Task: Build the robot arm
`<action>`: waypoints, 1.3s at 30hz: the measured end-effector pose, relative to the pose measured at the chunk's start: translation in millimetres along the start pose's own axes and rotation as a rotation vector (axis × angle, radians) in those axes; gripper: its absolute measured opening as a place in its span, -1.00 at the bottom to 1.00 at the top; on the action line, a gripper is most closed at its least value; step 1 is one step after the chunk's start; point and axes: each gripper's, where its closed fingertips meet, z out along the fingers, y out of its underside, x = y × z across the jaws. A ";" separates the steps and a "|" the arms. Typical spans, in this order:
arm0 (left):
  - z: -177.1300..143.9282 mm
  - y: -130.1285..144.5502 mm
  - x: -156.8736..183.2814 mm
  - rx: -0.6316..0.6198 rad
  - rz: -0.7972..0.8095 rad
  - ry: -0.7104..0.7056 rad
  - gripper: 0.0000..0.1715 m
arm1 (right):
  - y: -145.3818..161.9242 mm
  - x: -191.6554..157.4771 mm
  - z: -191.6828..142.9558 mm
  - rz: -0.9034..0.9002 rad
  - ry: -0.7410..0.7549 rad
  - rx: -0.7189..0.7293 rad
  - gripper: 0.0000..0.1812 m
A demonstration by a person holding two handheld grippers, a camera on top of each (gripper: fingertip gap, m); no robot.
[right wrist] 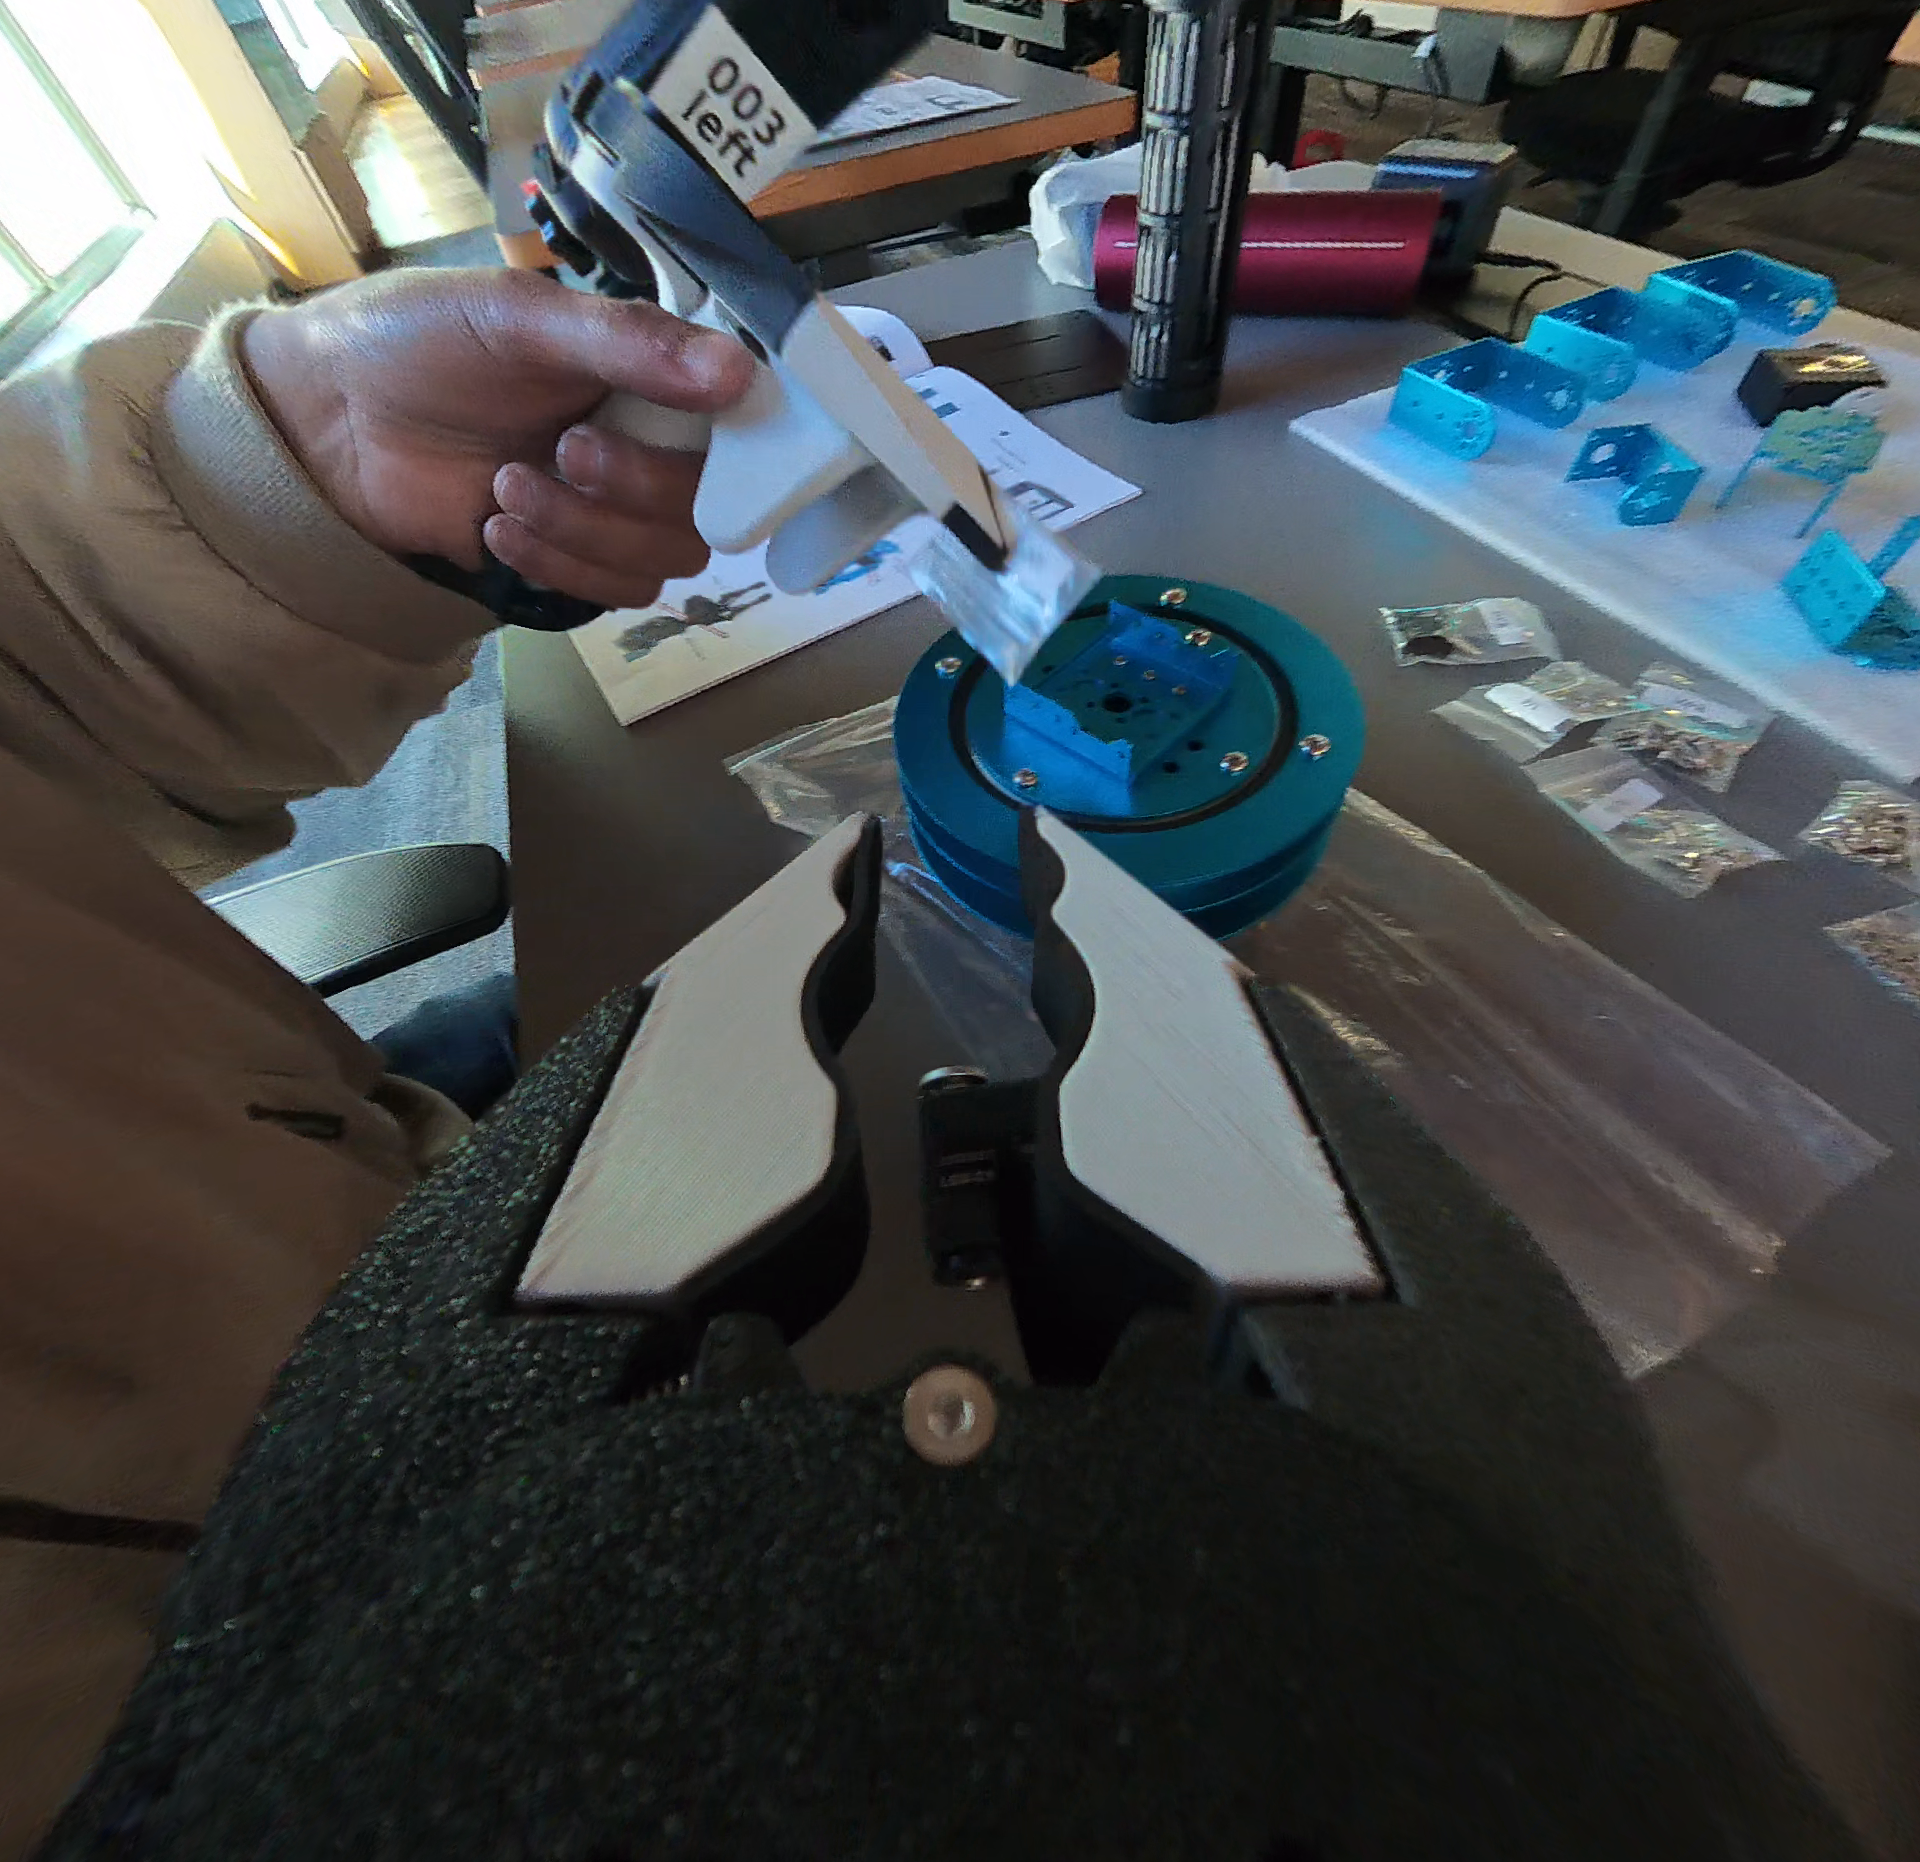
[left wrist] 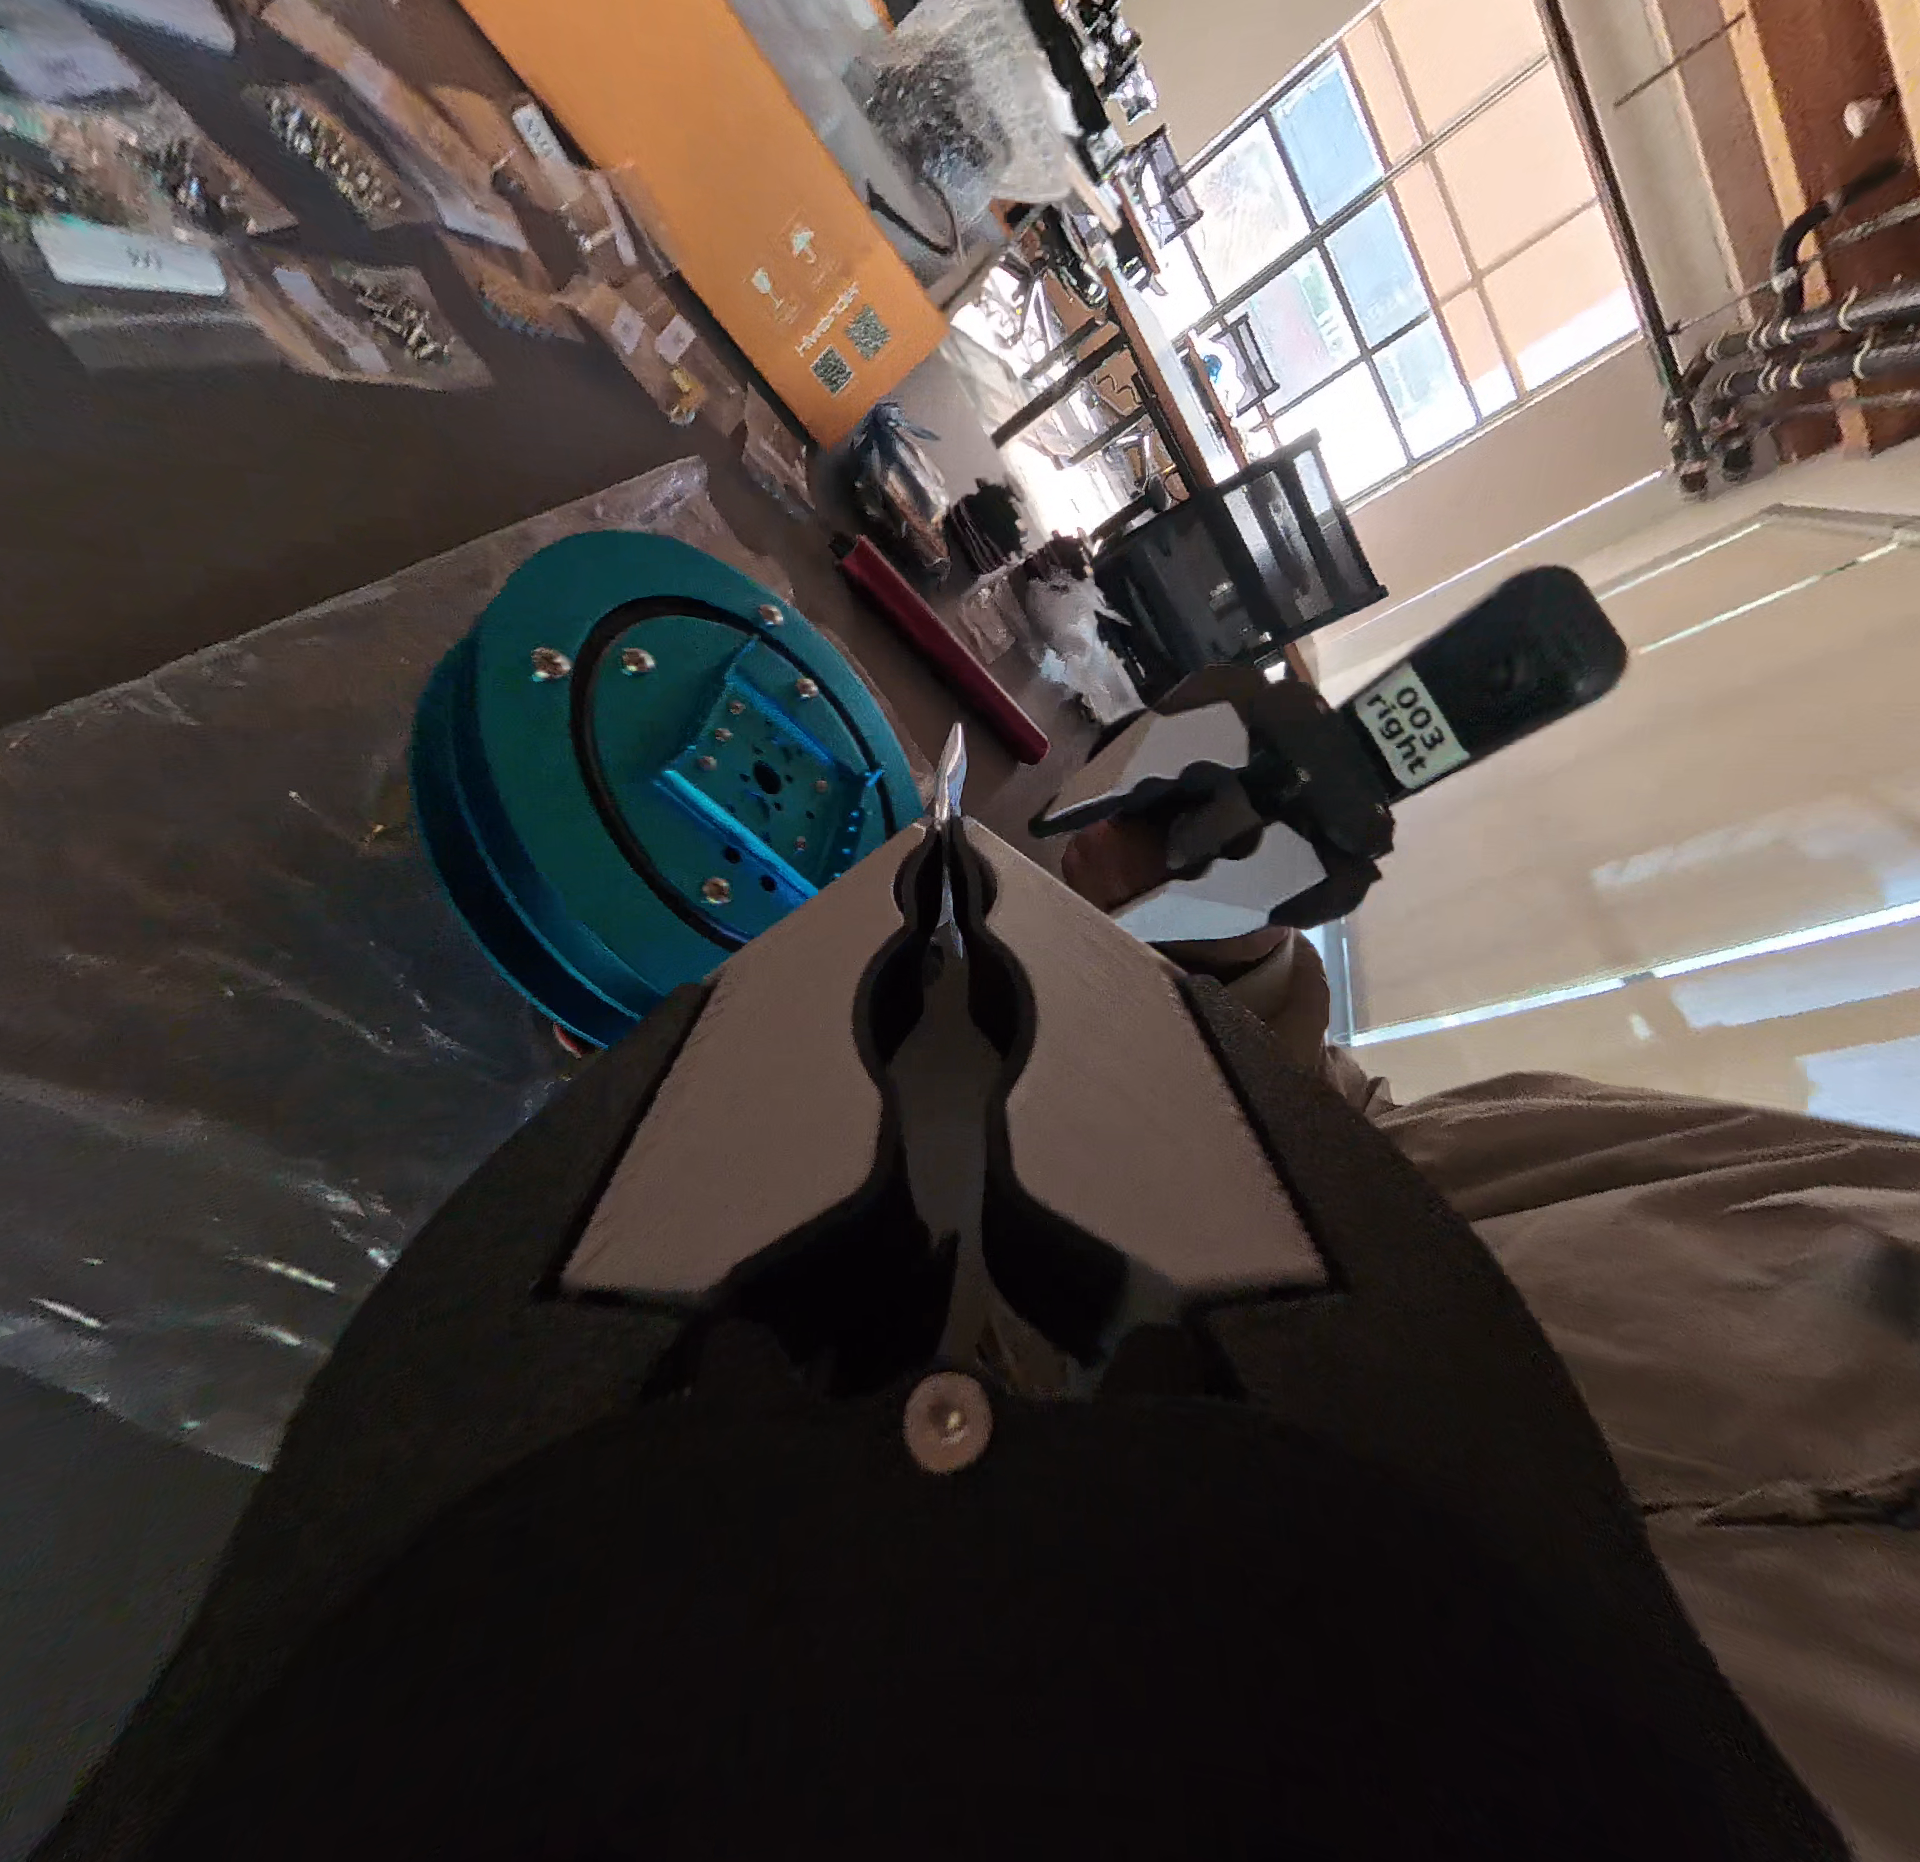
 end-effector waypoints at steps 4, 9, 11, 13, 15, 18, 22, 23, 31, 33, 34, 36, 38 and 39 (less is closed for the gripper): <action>11.9 -0.7 -16.9 -0.039 -0.108 -0.012 -1.00 | -6.4 13.3 11.2 -0.138 0.076 -0.057 -0.72; 14.2 -5.4 -26.7 -0.012 -0.134 -0.041 -1.00 | -15.5 25.8 46.4 -0.219 0.042 -0.143 -0.84; 12.7 -6.7 -30.4 -0.002 -0.123 -0.059 -1.00 | -18.3 32.2 57.9 -0.177 0.013 -0.164 -0.88; 12.5 -6.1 -31.8 -0.004 -0.111 -0.062 -1.00 | -14.6 37.7 67.1 -0.155 -0.001 -0.205 -0.88; 12.8 -5.3 -33.7 -0.004 -0.060 -0.080 -1.00 | -10.6 40.1 71.5 -0.160 -0.005 -0.233 -0.89; 10.7 -5.0 -26.8 -0.005 0.063 -0.065 -1.00 | -17.4 43.4 63.5 -0.140 -0.010 -0.183 -0.76; -0.3 -10.7 7.5 0.041 0.149 0.096 -1.00 | -37.4 31.9 46.2 0.053 -0.187 -0.050 -0.57; -3.7 -11.5 16.0 0.051 0.169 0.131 -1.00 | -42.8 22.0 42.0 0.118 -0.279 -0.019 -0.56; -17.2 -0.9 47.3 0.079 0.260 0.235 -1.00 | -61.9 -16.9 33.3 0.250 -0.501 0.095 -0.99; -17.7 1.6 41.0 0.089 0.303 0.163 -1.00 | -57.3 -12.9 39.1 0.239 -0.422 0.072 -1.00; -17.4 2.9 35.9 0.095 0.344 0.105 -1.00 | -54.3 -10.3 42.2 0.218 -0.364 0.053 -1.00; -16.8 5.9 28.4 0.110 0.445 -0.011 -1.00 | -49.6 -6.9 46.6 0.131 -0.232 0.021 -1.00; -17.5 7.4 25.5 0.129 0.516 -0.098 -1.00 | -48.6 -7.1 47.3 0.047 -0.127 -0.002 -1.00; -18.4 7.6 25.6 0.139 0.539 -0.127 -1.00 | -49.1 -8.1 47.1 0.023 -0.094 -0.009 -1.00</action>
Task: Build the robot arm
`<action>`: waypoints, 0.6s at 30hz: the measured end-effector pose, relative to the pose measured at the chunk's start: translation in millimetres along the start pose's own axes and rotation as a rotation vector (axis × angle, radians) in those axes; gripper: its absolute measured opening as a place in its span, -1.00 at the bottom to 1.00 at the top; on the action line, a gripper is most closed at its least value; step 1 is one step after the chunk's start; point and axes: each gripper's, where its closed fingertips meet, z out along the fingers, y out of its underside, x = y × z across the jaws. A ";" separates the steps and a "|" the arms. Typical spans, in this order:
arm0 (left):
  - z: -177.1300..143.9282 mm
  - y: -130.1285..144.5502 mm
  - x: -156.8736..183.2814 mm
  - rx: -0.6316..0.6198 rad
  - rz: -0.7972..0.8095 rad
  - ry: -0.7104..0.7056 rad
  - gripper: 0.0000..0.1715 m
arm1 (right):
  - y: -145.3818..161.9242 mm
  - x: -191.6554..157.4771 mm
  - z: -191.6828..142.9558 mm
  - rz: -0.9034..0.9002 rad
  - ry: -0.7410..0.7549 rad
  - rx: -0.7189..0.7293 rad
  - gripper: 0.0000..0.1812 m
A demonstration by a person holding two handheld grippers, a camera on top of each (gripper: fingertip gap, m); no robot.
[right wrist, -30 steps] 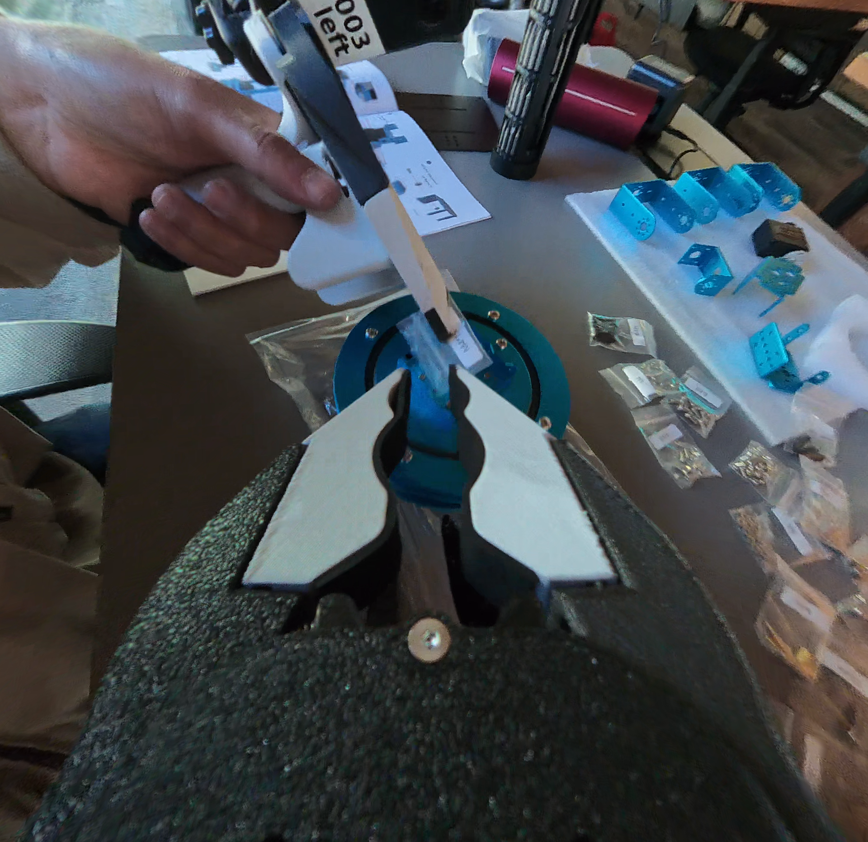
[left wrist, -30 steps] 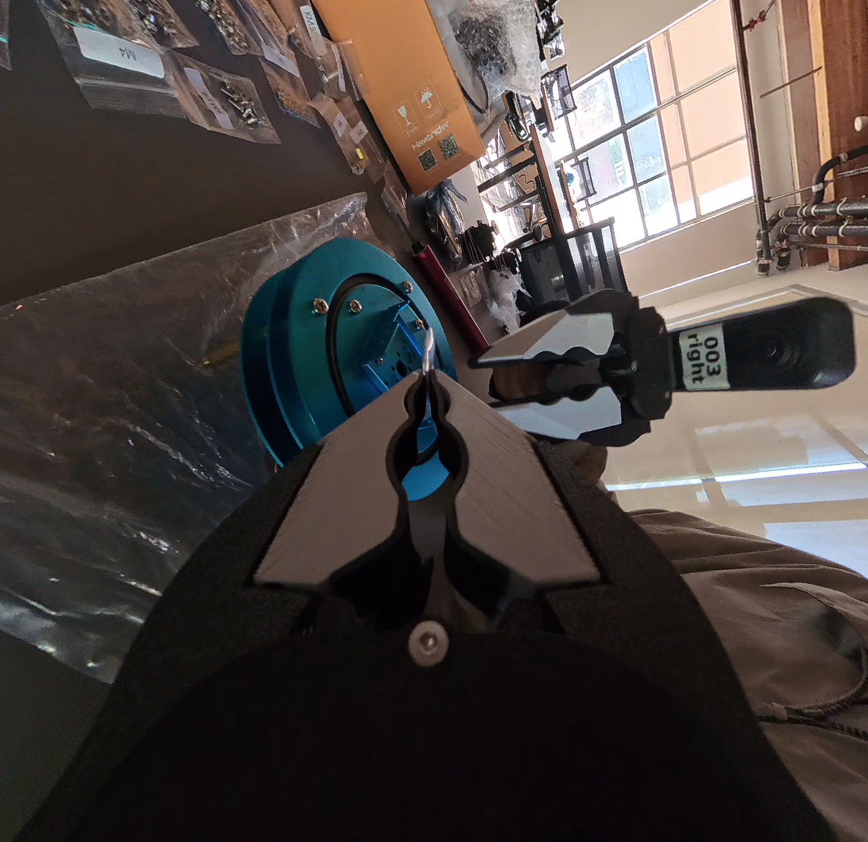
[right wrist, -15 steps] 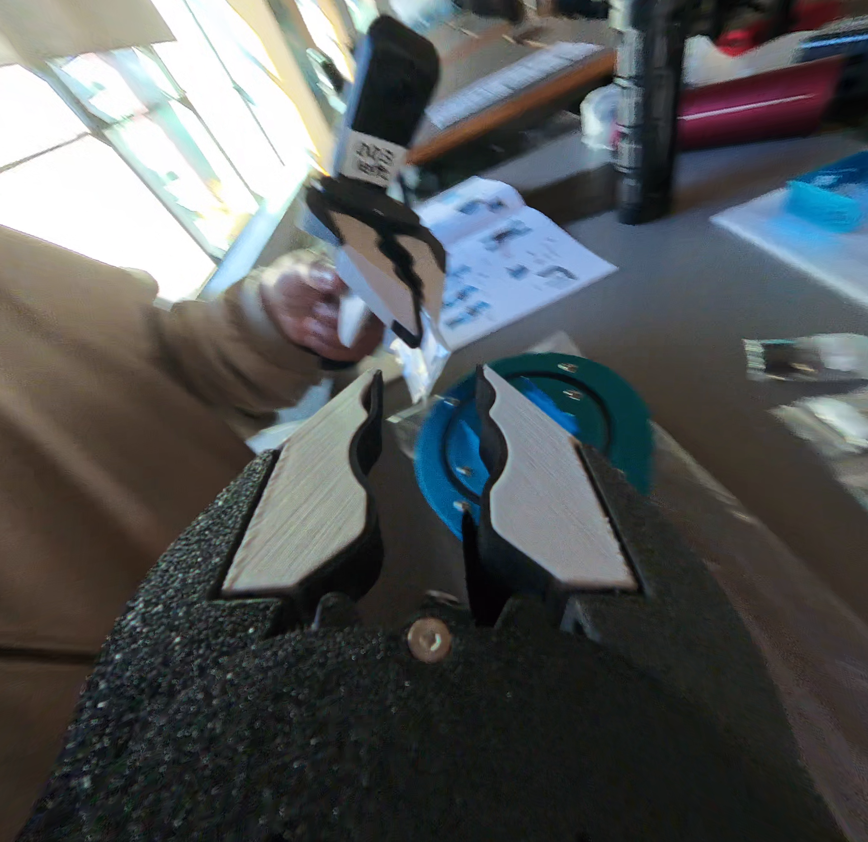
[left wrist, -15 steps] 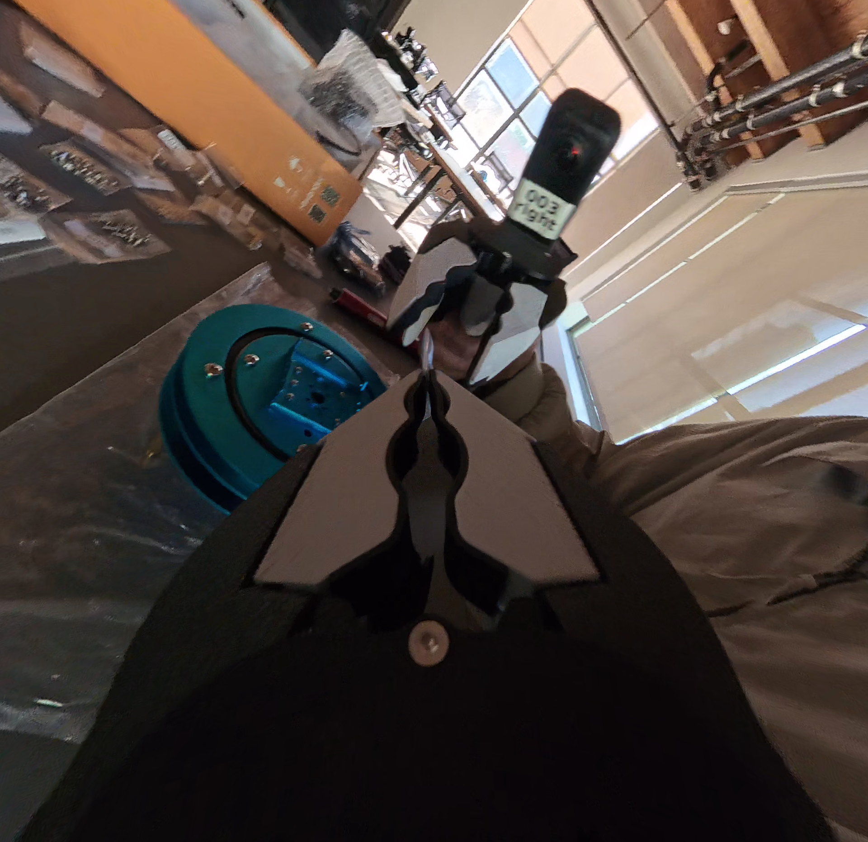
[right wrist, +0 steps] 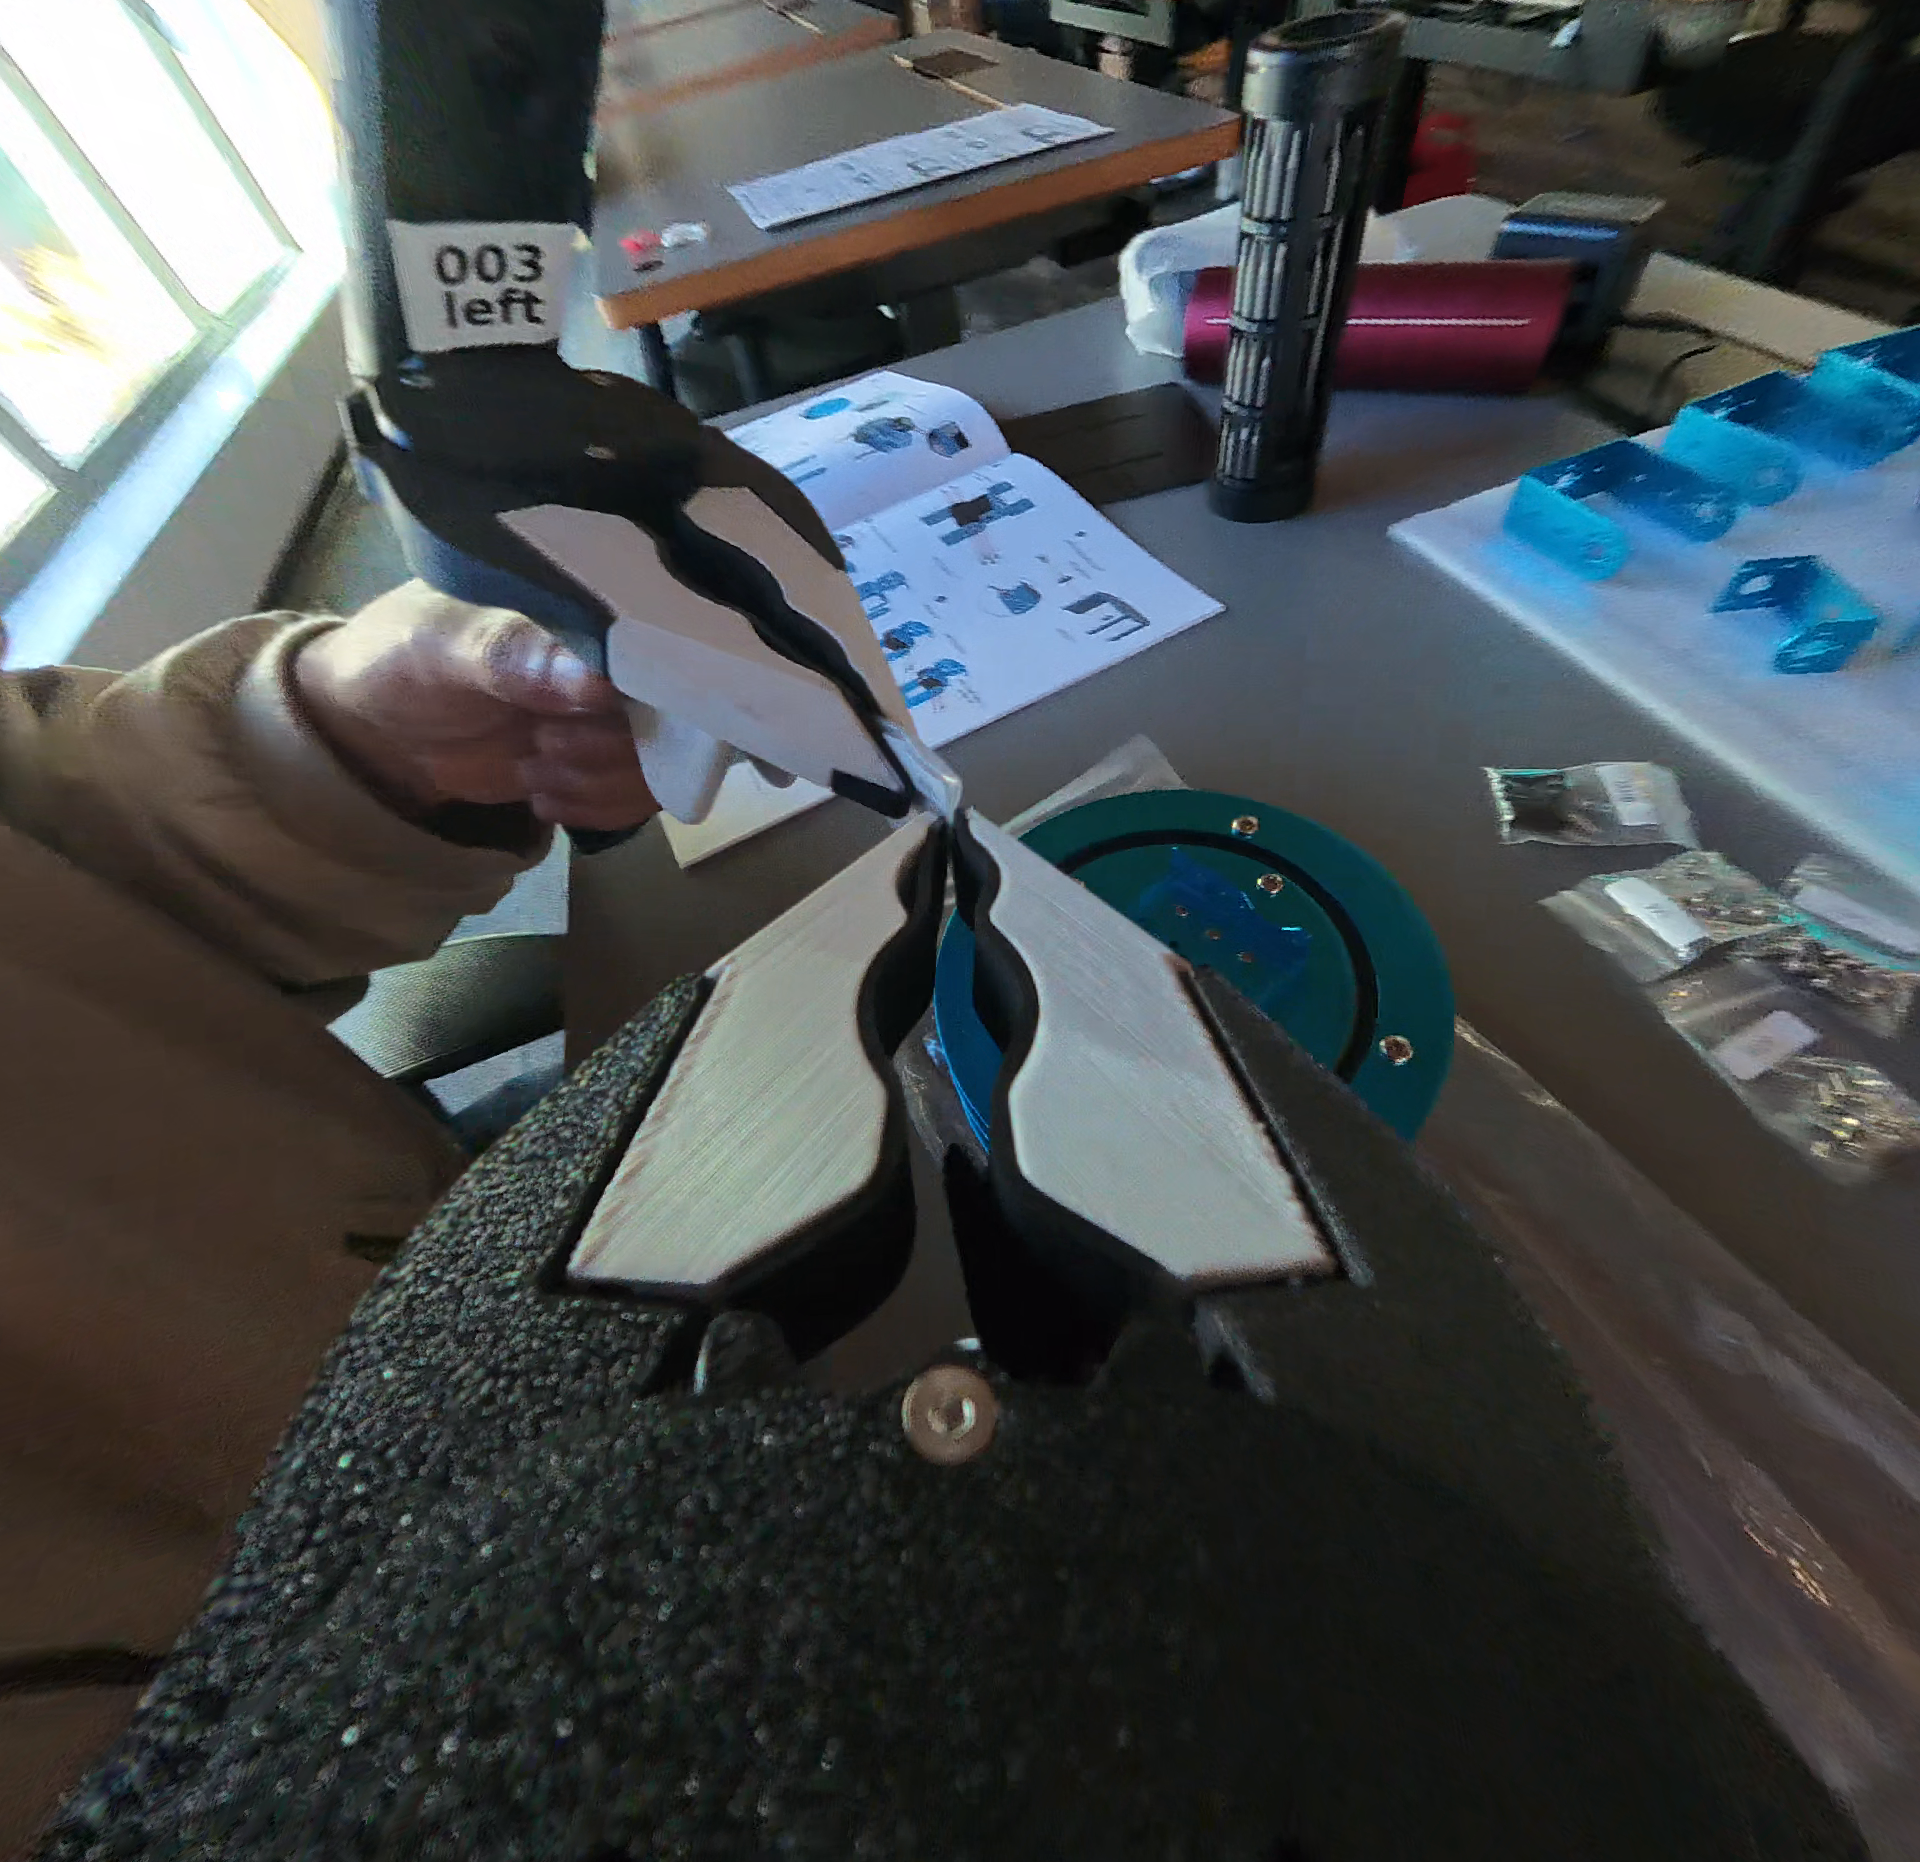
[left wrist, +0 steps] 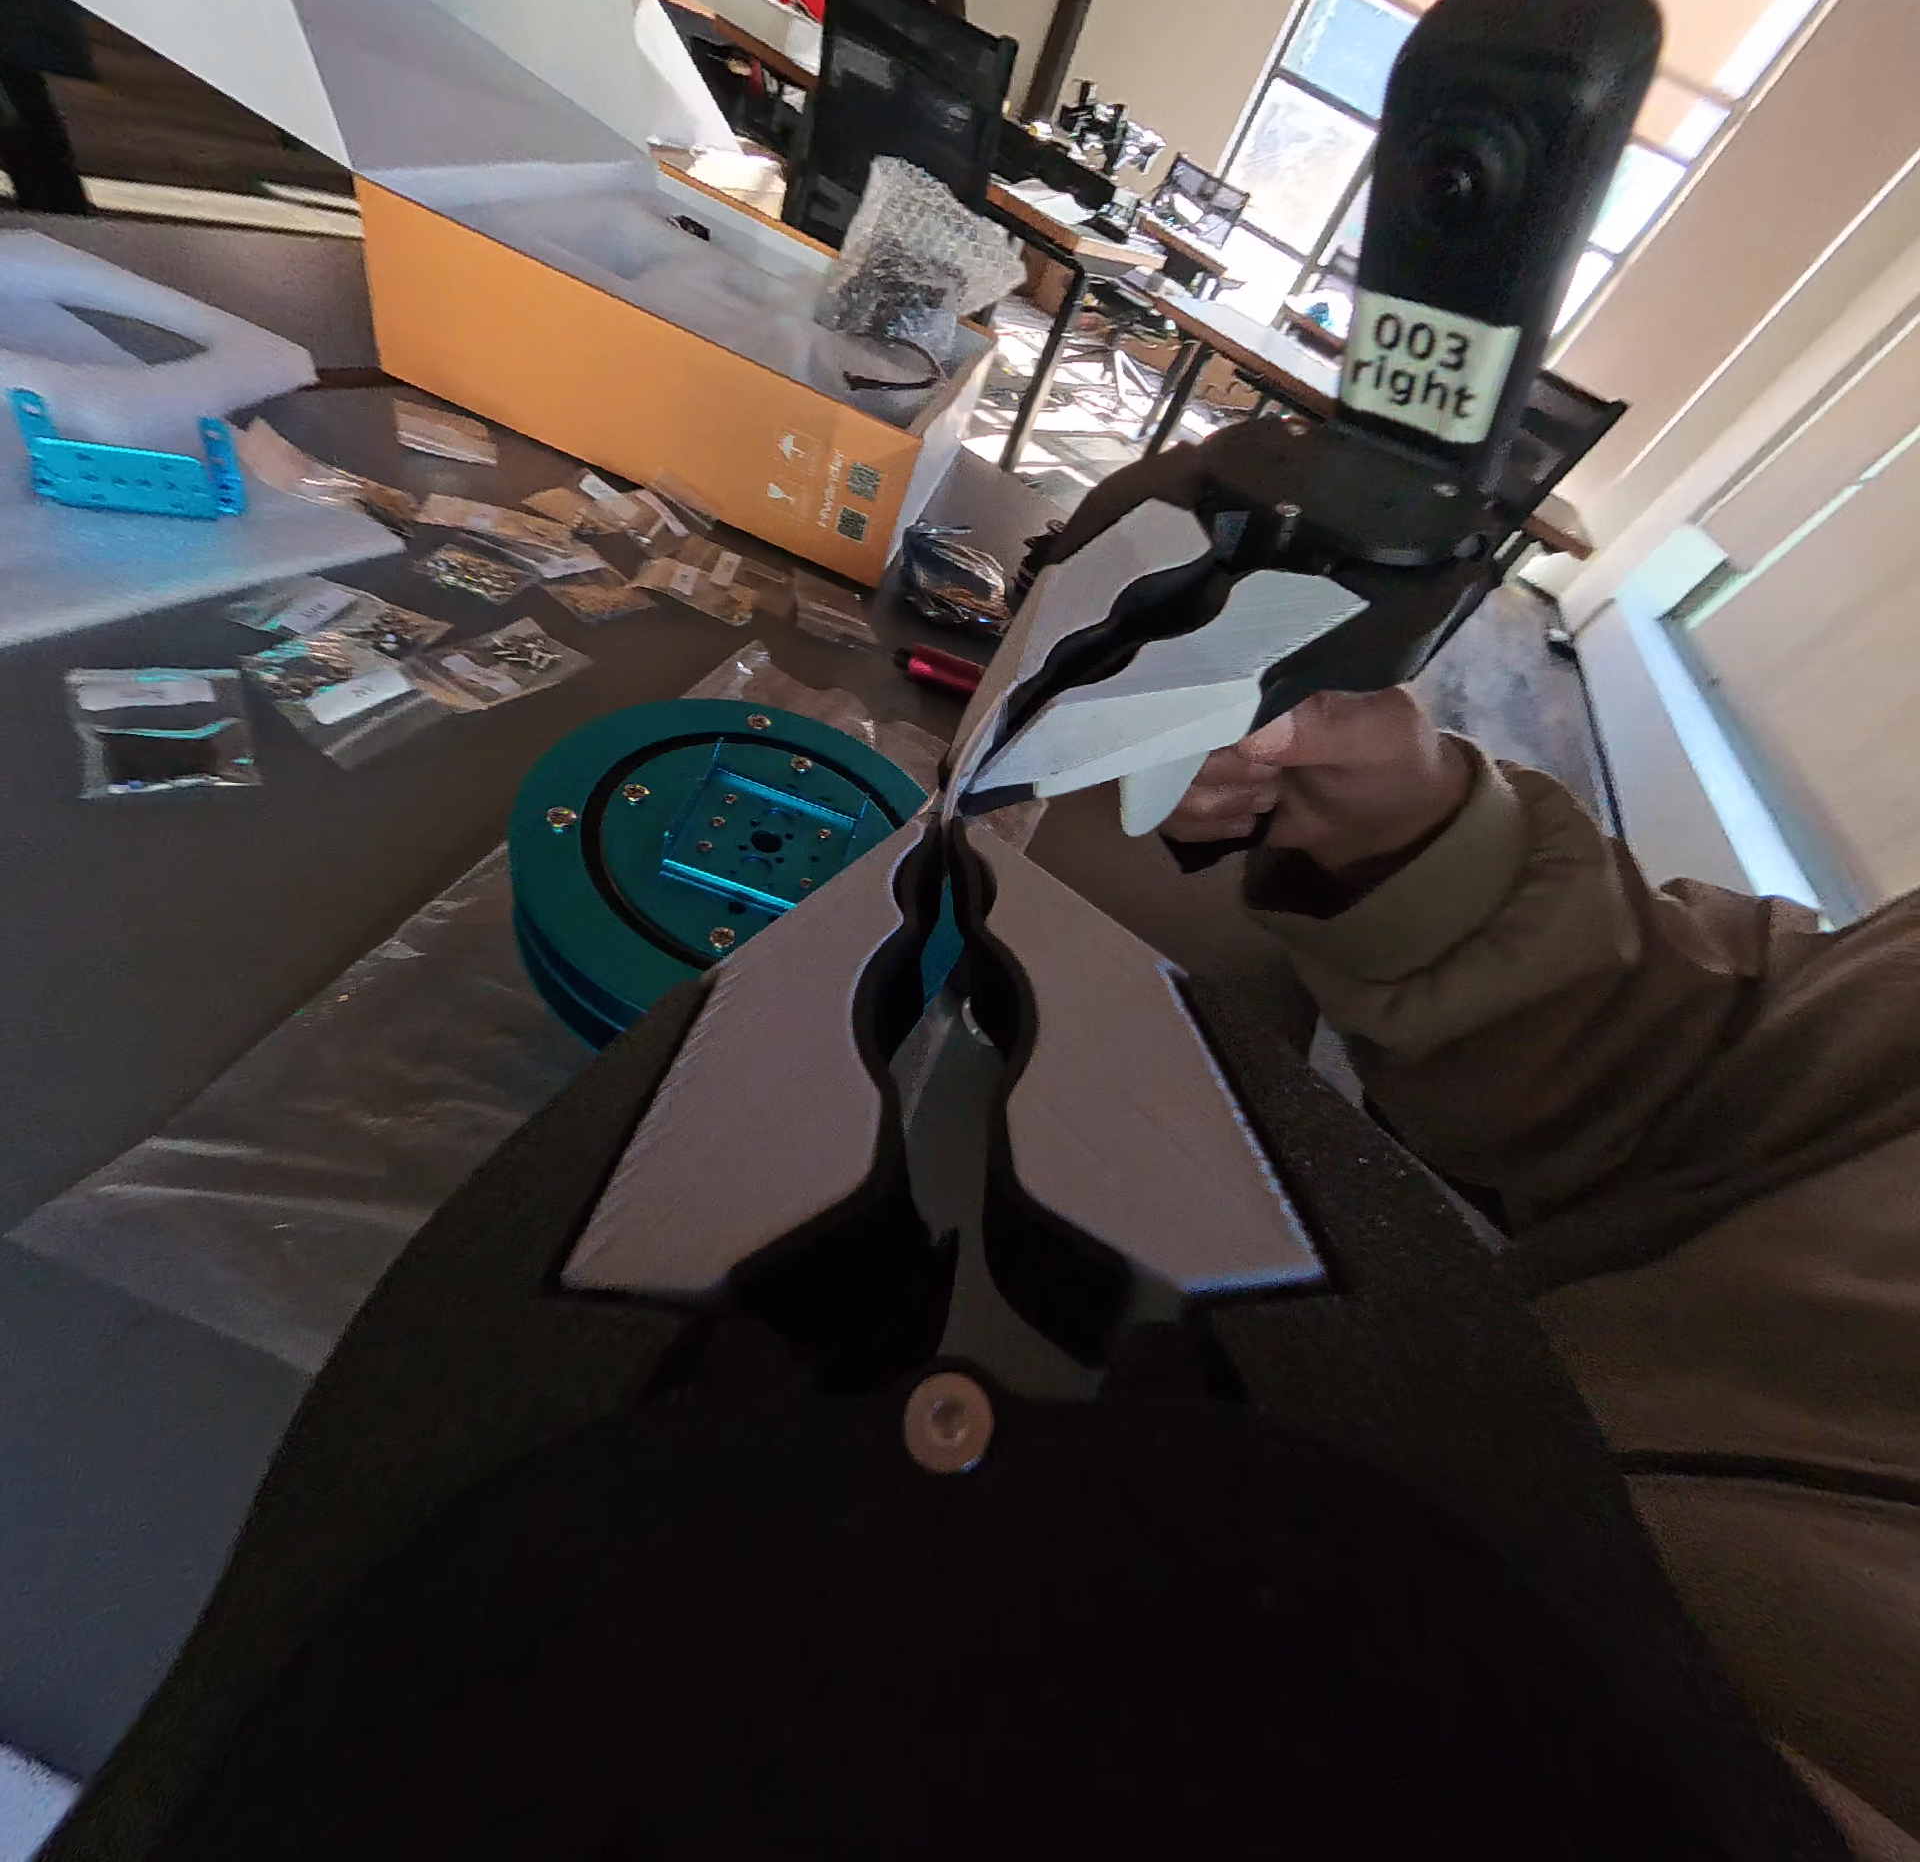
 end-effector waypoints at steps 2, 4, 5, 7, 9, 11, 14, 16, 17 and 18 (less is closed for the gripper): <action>-2.8 -2.4 2.1 0.018 0.045 -0.036 -1.00 | -3.3 -4.4 -1.5 -0.003 0.011 0.010 -1.00; -5.7 -3.7 9.1 0.032 0.093 -0.029 -1.00 | -5.7 -10.8 -4.5 0.051 -0.051 0.036 -1.00; -7.7 -3.9 15.8 0.039 0.102 0.007 -1.00 | -6.7 -15.2 -7.2 0.103 -0.114 0.053 -1.00; -13.6 -5.3 32.3 0.066 0.087 0.119 -0.97 | -10.5 -26.2 -14.6 0.212 -0.255 0.095 -1.00; -19.7 -5.1 46.8 0.069 0.085 0.210 -0.85 | -7.5 -38.8 -19.2 0.300 -0.380 0.084 -1.00; -21.9 -1.1 55.8 0.055 0.161 0.217 -0.86 | -7.7 -47.5 -23.5 0.377 -0.466 0.091 -1.00; -22.1 8.8 60.0 0.001 0.297 0.170 -0.89 | -1.8 -54.5 -26.3 0.443 -0.531 0.061 -1.00; -24.1 12.2 55.9 -0.028 0.287 0.151 -0.81 | 0.1 -51.5 -25.8 0.380 -0.472 0.073 -1.00; -25.9 12.1 54.7 -0.035 0.225 0.170 -0.76 | -3.5 -54.9 -29.0 0.318 -0.461 0.101 -1.00; -27.9 11.2 54.8 -0.039 0.134 0.210 -0.69 | -8.1 -60.0 -33.3 0.231 -0.446 0.134 -1.00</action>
